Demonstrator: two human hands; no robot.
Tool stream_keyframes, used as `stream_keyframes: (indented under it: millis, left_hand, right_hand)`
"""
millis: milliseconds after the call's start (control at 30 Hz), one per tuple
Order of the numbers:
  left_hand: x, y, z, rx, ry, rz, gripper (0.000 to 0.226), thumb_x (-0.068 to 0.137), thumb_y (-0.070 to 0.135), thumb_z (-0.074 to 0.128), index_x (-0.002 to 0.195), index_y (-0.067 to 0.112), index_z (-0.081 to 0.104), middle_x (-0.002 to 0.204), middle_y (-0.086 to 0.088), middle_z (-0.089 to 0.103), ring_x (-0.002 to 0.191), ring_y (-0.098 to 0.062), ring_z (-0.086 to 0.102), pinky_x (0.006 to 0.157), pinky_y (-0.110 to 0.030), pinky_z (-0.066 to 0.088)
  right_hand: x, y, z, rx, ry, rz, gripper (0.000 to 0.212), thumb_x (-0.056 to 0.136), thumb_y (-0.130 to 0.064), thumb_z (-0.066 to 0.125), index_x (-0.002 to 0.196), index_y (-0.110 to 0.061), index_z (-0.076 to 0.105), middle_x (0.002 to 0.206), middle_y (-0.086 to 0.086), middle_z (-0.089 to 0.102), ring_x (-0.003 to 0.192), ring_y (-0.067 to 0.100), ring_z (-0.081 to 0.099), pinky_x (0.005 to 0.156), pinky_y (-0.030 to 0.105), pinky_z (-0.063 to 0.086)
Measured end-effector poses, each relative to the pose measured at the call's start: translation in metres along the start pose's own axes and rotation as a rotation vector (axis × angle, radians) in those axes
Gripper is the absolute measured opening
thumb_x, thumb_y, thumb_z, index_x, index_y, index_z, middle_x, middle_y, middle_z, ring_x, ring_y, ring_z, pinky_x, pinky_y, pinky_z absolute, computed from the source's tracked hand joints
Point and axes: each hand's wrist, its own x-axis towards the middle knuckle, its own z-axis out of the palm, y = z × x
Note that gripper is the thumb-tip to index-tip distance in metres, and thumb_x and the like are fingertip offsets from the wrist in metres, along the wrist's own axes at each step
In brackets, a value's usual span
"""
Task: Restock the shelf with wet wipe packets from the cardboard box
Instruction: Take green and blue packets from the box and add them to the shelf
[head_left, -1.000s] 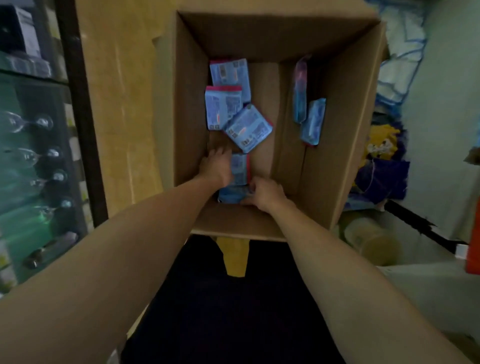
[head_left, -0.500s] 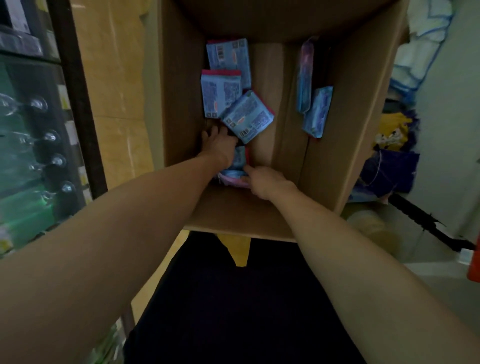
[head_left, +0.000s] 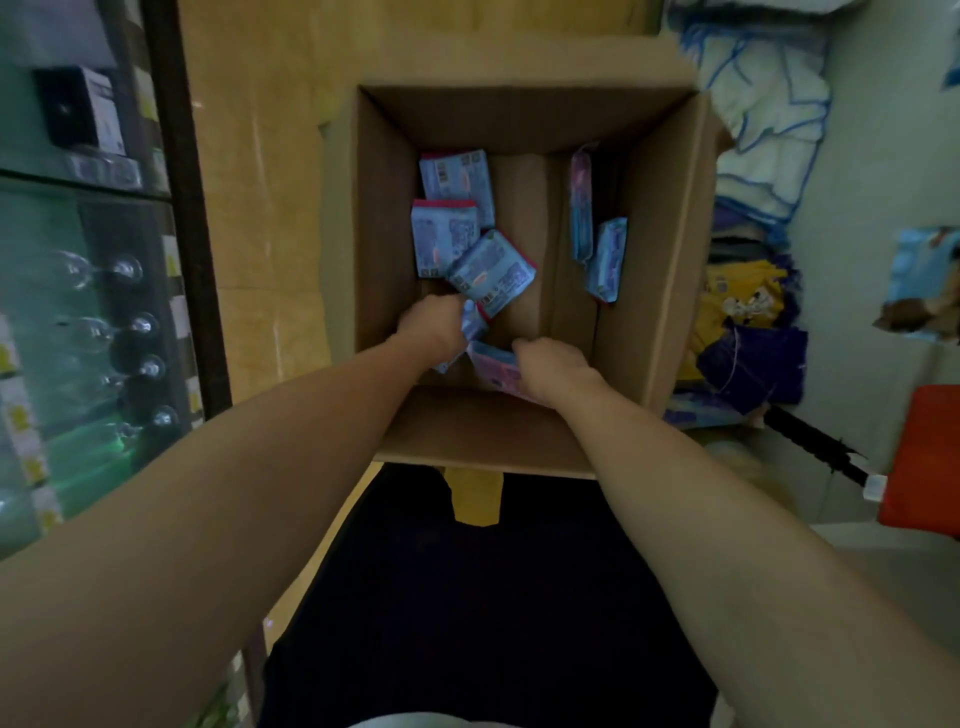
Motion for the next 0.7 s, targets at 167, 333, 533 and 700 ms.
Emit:
stream_keyframes:
  millis: [167, 333, 533, 700]
  left_hand:
    - [-0.039, 0.010, -0.031, 0.015, 0.059, -0.002, 0.037, 0.089, 0.025, 0.063, 0.123, 0.012, 0.056, 0.122, -0.016, 0.062, 0.110, -0.037, 0.059, 0.084, -0.039, 0.048]
    - [-0.076, 0.024, -0.059, 0.132, 0.096, 0.060, 0.035, 0.088, 0.021, 0.060, 0.122, 0.016, 0.056, 0.120, -0.014, 0.062, 0.111, -0.035, 0.059, 0.083, -0.039, 0.048]
    - [-0.120, 0.046, -0.085, 0.274, 0.151, 0.247, 0.037, 0.085, 0.018, 0.062, 0.121, 0.017, 0.054, 0.122, -0.008, 0.062, 0.112, -0.031, 0.060, 0.080, -0.036, 0.048]
    - [-0.157, 0.057, -0.083, 0.414, 0.217, 0.400, 0.044, 0.084, 0.021, 0.065, 0.126, 0.021, 0.055, 0.125, -0.008, 0.062, 0.118, -0.029, 0.058, 0.079, -0.035, 0.044]
  right_hand:
    - [-0.037, -0.009, -0.024, 0.138, 0.146, 0.157, 0.052, 0.093, -0.049, 0.062, 0.126, -0.009, 0.054, 0.121, 0.015, 0.063, 0.110, 0.036, 0.062, 0.077, 0.037, 0.048]
    - [-0.084, -0.020, -0.047, 0.343, 0.247, 0.212, 0.059, 0.087, -0.044, 0.068, 0.130, -0.009, 0.047, 0.121, 0.020, 0.063, 0.110, 0.040, 0.062, 0.084, 0.039, 0.050]
    - [-0.150, -0.041, -0.050, 0.517, 0.424, 0.305, 0.047, 0.083, -0.046, 0.070, 0.118, -0.018, 0.053, 0.113, 0.015, 0.064, 0.107, 0.037, 0.062, 0.084, 0.036, 0.049]
    - [-0.206, -0.063, -0.021, 0.755, 0.631, 0.492, 0.051, 0.085, -0.034, 0.068, 0.128, -0.016, 0.050, 0.124, 0.015, 0.060, 0.116, 0.036, 0.057, 0.085, 0.034, 0.045]
